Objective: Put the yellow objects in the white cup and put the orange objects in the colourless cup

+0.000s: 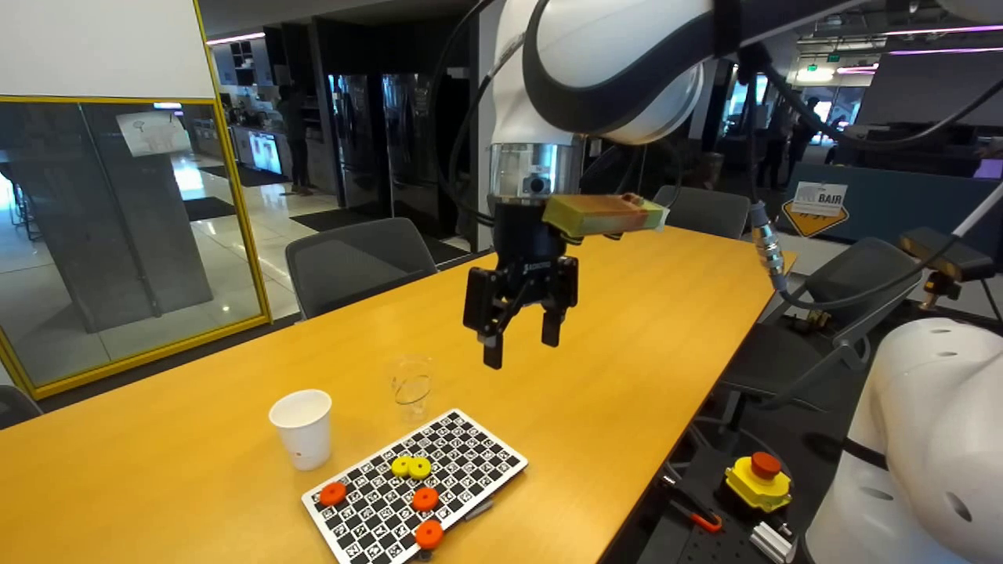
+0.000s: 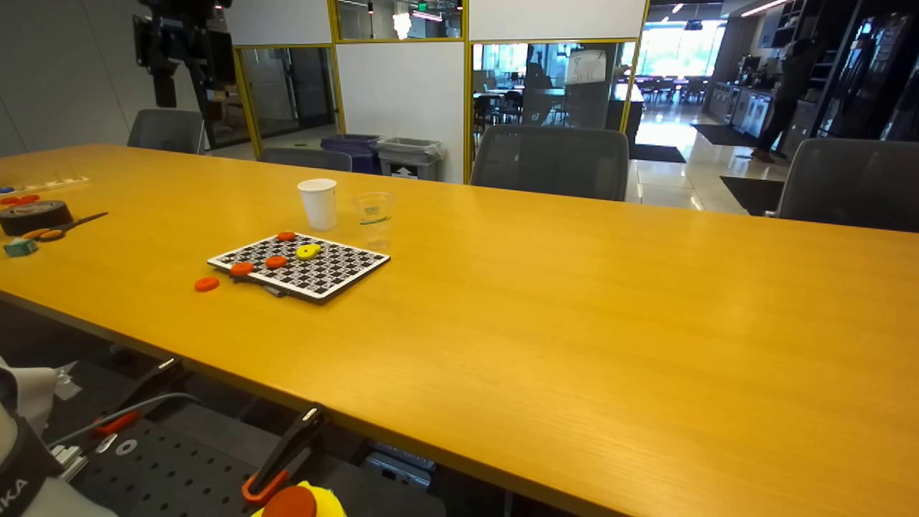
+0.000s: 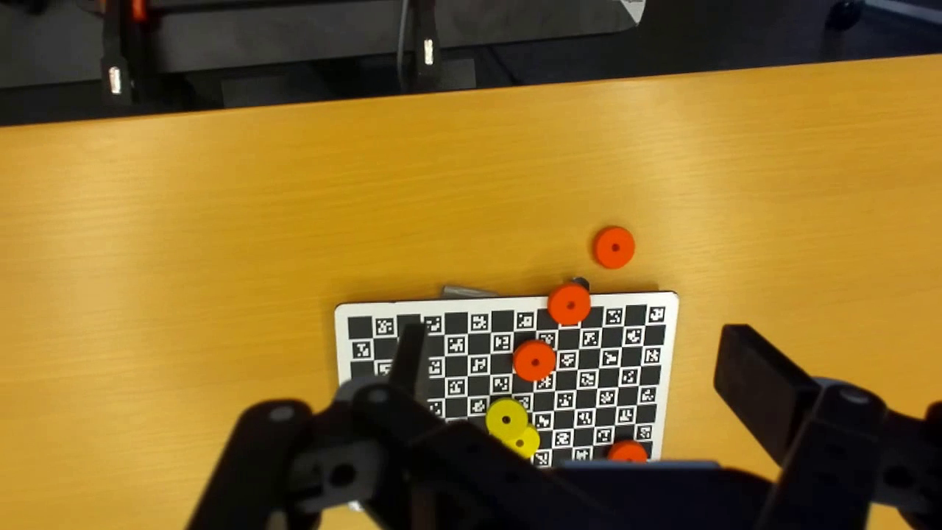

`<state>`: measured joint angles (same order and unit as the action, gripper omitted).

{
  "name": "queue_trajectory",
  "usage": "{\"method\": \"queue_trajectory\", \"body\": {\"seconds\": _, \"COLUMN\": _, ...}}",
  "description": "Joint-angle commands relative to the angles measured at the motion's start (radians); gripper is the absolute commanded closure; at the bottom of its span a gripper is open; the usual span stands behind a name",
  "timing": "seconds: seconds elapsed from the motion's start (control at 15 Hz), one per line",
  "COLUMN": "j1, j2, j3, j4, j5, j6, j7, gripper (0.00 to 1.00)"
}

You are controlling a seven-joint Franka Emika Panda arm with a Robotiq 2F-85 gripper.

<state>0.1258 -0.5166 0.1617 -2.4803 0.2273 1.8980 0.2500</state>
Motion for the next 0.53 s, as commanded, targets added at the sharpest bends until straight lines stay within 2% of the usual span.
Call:
{"method": "queue_trajectory", "body": {"seconds": 0.0, "j1": -0.001, "j2": 0.131, "j3": 0.046, "j4": 0.028, "j5": 0.056, "j6": 0.096, "j7": 0.110, "gripper": 0.00}}
{"method": "queue_trajectory", "body": {"seconds": 0.33, "j1": 0.012, "j2": 0.290, "j3": 0.104, "j4": 0.035, "j5": 0.061, "j6": 0.246, "j7": 0.270, "gripper": 0.00}}
{"method": "queue_trajectory", "body": {"seconds": 0.47, "j1": 0.025, "j2": 0.344, "j3": 0.116, "j4": 0.038, "j5": 0.058, "j6": 0.298, "j7": 0.295, "gripper": 0.00}}
